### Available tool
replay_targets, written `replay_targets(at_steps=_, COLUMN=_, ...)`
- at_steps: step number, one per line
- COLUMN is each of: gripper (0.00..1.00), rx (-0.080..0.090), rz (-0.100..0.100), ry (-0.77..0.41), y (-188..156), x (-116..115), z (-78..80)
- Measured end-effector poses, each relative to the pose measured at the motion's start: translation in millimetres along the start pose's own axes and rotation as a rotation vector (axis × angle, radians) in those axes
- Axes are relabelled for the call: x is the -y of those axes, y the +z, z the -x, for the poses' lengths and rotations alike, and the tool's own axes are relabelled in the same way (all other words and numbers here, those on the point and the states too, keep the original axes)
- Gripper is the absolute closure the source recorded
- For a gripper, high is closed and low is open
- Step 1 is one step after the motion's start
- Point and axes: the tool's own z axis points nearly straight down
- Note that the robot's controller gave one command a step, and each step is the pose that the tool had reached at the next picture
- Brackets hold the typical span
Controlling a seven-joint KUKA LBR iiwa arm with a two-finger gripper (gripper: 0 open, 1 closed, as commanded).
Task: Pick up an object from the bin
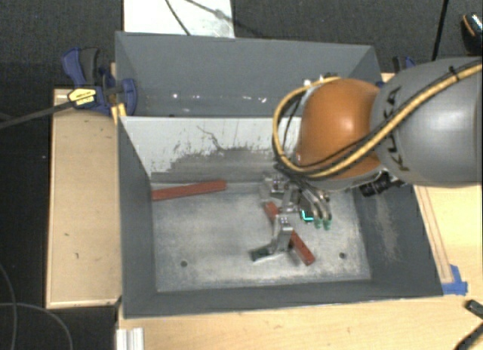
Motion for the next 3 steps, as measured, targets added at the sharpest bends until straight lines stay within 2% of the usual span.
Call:
replay_targets(at_steps=1, gripper=0.00, rx=0.013, rz=-0.001, ry=-0.267, y=90, x=68, z=-32.4)
replay_targets(at_steps=2, gripper=0.00, rx=0.011, rz=0.002, ry=-0.272, y=91, x=10, z=10.9)
replay_targets(at_steps=3, gripper=1.00, rx=0.006, rz=0.000, ry=-0.263, y=91, x=14, z=9.1)
